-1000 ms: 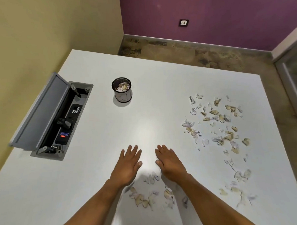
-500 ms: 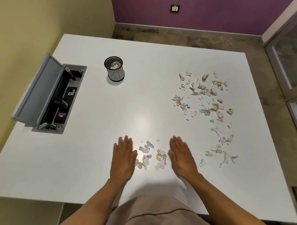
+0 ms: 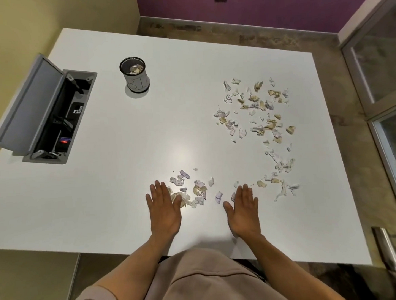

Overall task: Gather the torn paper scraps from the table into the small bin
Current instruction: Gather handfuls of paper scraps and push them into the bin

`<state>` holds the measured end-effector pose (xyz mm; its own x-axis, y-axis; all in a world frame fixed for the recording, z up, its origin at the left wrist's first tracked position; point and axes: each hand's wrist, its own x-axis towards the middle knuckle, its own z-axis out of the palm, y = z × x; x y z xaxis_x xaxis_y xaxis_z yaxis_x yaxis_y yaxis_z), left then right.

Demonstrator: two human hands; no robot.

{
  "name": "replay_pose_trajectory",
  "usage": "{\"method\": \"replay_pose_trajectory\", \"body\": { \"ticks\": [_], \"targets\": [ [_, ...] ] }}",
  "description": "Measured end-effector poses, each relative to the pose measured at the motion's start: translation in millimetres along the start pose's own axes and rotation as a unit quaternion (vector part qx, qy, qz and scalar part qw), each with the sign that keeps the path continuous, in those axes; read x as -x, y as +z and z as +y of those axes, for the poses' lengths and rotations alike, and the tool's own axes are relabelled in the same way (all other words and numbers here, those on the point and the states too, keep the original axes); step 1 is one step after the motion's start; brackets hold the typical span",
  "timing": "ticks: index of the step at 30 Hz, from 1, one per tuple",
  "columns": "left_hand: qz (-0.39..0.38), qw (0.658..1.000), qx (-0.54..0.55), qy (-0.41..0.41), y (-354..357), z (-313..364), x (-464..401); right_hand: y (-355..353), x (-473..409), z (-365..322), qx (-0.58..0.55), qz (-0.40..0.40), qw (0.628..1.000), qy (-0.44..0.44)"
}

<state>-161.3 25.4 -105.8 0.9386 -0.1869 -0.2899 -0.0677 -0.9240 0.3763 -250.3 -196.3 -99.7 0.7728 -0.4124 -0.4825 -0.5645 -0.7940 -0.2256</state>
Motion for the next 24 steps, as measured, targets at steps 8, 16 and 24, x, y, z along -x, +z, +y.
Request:
{"method": "replay_pose_trajectory", "body": {
  "ticks": [8,16,24],
  "targets": [
    [-0.040,0.995,0.046,0.082,24,48,-3,-12,0,3,-0.051,0.010,0.996,-0.075],
    [0.065,0.997,0.039,-0.035,2,30,-37,-30,-3,41,-0.052,0.077,0.995,0.030],
    [0.007,0.999,0.010,0.047,13,52,-54,-32,-16,54,-0.002,0.033,0.999,-0.025]
  ]
}}
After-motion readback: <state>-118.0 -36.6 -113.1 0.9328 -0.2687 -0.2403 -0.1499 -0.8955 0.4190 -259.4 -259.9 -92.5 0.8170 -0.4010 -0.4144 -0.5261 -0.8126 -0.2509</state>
